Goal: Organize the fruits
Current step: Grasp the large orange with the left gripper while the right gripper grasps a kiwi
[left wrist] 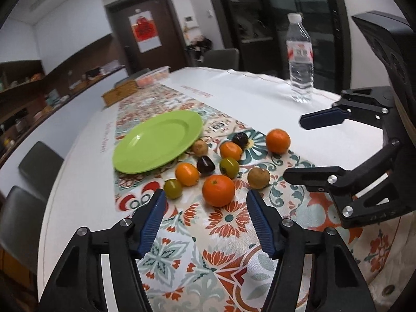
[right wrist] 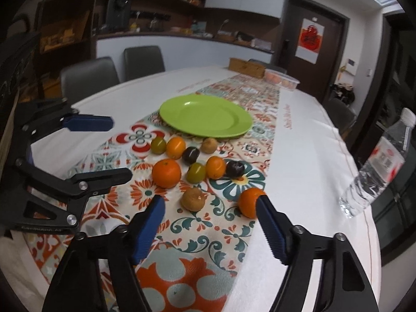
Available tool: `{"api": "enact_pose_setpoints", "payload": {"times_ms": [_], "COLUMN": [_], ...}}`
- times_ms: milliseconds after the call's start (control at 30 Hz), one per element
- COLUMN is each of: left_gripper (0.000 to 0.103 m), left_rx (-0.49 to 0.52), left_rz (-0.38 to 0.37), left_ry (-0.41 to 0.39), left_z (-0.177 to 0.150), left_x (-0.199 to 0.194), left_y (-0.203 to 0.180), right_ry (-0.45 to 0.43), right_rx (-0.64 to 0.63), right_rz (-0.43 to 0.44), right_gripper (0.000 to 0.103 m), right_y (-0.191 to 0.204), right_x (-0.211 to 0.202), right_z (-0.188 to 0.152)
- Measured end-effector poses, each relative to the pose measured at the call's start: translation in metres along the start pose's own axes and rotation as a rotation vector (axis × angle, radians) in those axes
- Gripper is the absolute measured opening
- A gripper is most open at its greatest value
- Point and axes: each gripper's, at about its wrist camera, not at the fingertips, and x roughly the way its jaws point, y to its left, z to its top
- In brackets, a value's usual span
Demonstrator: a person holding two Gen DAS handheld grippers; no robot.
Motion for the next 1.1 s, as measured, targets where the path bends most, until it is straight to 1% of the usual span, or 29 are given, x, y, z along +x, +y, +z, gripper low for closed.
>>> {"api": "enact_pose_setpoints", "payload": {"times_ms": [100, 200, 333, 467, 633, 767, 833, 933, 967, 1100], "left_gripper": [0.062, 0.058, 0.054, 0.047, 0.047, 0.047, 0.047, 0.045, 0.042, 0.041], "left_rx": [0.024, 0.043, 0.037, 0.029, 0.020, 0.016, 0.003, -0.018, -0.023, -0.055], "left_rz": [-0.035, -0.064, -0.107, -0.152, -0.198, -0.212, -0.217, -0.225, -0.228, -0.222], "left_ry": [0.020, 0.042, 0.074, 0.106, 0.129, 0.141, 0.149, 0.156, 0.158, 0.164], "left_z": [0.001, 0.002, 0.003, 0.002, 0.002, 0.004, 0.005, 0.006, 0.007, 0.007], "left_x": [0.012, 0.025, 0.043, 0.056, 0.069, 0.079, 0.084, 0.088, 0.089, 0.091], "left_y": [0.001, 0.003, 0.008, 0.013, 0.014, 0.015, 0.016, 0.017, 0.017, 0.016], "right_ry": [0.032, 0.065, 0.100, 0.134, 0.163, 0.176, 0.180, 0.186, 0.189, 0.192], "right_rx": [-0.010, -0.017, -0.009, 0.001, 0.011, 0.019, 0.022, 0.032, 0.036, 0.057], "right_rz": [0.028, 0.061, 0.091, 0.118, 0.146, 0.174, 0.186, 0.191, 0.193, 0.201], "right_gripper": [0.064, 0.058, 0.053, 0.047, 0.042, 0.040, 0.034, 0.029, 0.029, 0.029], "right_y": [0.000, 0.000, 0.000, -0.002, -0.005, -0.005, -0.006, -0.008, -0.009, -0.013], "right_x": [0.011, 0.024, 0.039, 0.052, 0.065, 0.070, 0.074, 0.077, 0.078, 0.078], "right_z": [0.000, 0.000, -0.001, 0.000, 0.000, 0.000, 0.000, 0.000, 0.000, 0.000]}}
